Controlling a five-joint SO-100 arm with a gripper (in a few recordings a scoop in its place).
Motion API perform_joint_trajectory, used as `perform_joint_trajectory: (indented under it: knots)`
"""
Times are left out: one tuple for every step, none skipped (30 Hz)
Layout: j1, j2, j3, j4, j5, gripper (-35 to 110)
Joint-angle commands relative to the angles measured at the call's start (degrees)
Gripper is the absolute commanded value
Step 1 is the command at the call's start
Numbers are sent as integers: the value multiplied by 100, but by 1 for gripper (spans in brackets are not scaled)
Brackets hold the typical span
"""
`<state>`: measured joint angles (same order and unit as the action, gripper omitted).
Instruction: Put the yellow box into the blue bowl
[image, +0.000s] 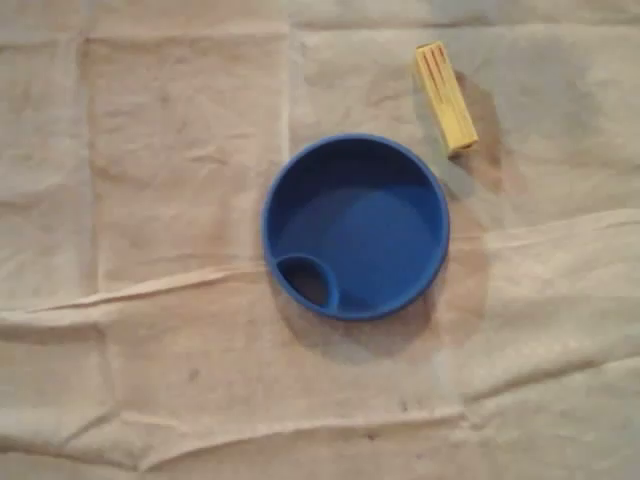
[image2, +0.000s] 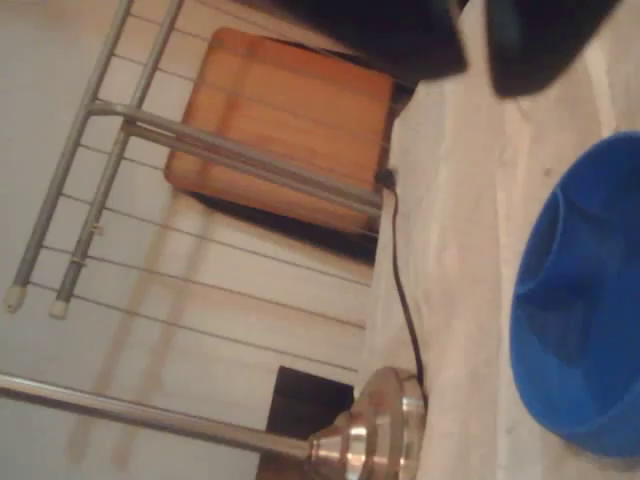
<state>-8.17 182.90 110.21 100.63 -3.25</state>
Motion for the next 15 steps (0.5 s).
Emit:
perform_joint_trajectory:
  knots:
    - [0,-18,-53,-44,9,0]
    - [-9,-18,-53,-44,9,0]
    - [-9,-18,-53,-44,18,0]
    - [-9,-18,-53,-44,18,0]
    - [-9,-18,-44,-53,18,0]
    - [-9,-18,-44,-53,18,0]
    - [-18,-18,-44,-53,18,0]
    - [-18,-18,-44,-53,18,0]
    - [-18,-18,-44,-53,18,0]
    - [-26,-26,-44,-53,18,0]
    - [-26,-53,-44,-53,26,0]
    - [-26,-105,-44,-53,26,0]
    - [-26,-123,-35,-62,26,0]
    - [-26,-149,-35,-62,35,0]
    - [-26,-211,-35,-62,35,0]
